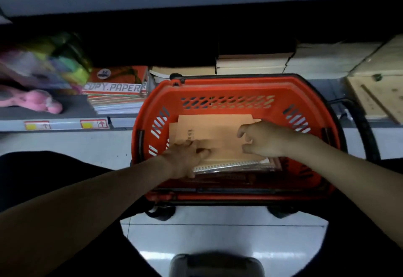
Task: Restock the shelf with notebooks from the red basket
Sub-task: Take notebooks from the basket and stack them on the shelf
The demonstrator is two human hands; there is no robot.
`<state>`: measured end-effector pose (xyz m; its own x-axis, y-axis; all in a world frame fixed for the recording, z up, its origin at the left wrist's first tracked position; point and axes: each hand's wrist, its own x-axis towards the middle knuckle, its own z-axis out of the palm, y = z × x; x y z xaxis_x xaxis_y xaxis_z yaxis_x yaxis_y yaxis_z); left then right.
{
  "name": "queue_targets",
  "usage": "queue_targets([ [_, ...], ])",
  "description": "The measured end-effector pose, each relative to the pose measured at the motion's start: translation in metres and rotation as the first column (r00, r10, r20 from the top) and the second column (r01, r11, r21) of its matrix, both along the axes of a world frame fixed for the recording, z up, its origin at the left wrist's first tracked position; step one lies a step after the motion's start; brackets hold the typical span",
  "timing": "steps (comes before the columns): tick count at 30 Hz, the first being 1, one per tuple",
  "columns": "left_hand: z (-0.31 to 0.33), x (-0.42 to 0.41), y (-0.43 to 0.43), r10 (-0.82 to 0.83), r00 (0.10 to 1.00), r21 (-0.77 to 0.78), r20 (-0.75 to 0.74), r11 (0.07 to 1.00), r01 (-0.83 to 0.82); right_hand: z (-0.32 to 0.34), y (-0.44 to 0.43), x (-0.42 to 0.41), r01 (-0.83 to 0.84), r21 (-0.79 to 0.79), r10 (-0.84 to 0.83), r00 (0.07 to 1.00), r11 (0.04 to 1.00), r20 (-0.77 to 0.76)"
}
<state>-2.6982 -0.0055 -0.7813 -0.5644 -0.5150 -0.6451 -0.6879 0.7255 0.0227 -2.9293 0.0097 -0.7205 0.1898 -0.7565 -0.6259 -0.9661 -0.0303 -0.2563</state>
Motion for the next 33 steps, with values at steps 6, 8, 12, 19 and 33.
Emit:
queue_targets([
  [6, -0.004, 0.002, -0.017, -0.006, 1.000, 0.051, -0.011, 0.999, 0.006, -0.036, 0.008, 0.006, -0.066, -0.002, 0.066, 0.997, 0.998, -0.036],
  [8, -0.008, 0.010, -0.022, 0.044, 0.998, 0.084, -0.046, 0.996, -0.040, -0.046, 0.013, 0.004, -0.073, -0.011, 0.072, 0.996, 0.997, -0.050],
  [12, -0.008, 0.020, -0.037, 0.099, 0.994, 0.181, -0.047, 0.979, -0.089, -0.053, 0.012, 0.000, -0.163, -0.045, 0.154, 0.975, 0.986, -0.160],
  [19, 0.017, 0.001, -0.055, 0.038, 0.976, -0.237, -0.213, 0.967, -0.090, -0.027, -0.006, -0.004, -0.150, -0.196, 0.128, 0.985, 0.969, -0.119],
  [33, 0.029, -0.036, -0.018, 0.883, -0.444, 0.888, 0.153, -0.320, -0.331, -0.002, 0.004, 0.038, 0.201, 0.105, -0.226, 0.865, 0.974, 0.448],
])
